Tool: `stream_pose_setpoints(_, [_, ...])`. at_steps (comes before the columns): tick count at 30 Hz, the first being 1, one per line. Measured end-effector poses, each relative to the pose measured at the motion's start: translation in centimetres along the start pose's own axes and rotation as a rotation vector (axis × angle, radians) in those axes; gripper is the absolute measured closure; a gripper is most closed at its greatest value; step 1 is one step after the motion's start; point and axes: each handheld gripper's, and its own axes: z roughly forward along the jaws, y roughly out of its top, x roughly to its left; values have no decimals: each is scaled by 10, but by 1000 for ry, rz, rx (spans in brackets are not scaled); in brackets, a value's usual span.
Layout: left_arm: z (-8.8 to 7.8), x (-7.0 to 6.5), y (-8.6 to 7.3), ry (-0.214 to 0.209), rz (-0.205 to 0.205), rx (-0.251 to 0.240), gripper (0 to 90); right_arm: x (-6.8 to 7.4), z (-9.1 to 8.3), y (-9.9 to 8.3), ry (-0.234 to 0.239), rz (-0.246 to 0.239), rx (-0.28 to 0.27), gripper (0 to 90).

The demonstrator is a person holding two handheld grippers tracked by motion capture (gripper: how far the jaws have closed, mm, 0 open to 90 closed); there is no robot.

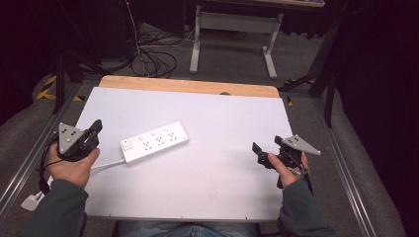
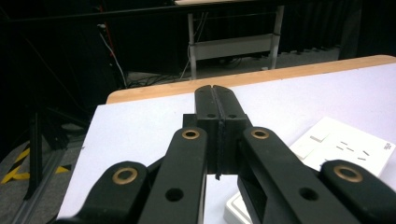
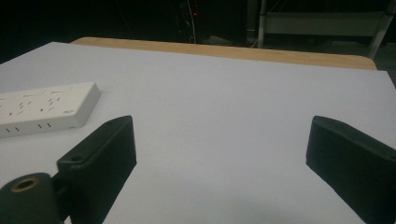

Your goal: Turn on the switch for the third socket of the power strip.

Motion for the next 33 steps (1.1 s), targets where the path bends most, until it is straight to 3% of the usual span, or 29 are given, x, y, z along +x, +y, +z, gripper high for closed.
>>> stream_pose_setpoints(15, [17,-9,8,-27,55,14,900,0,-1,-1,-1,4,3,89])
stream_pose_setpoints(33, [30,-18,11,-62,64,32,899,-1,-1,-2,-2,-1,15,92])
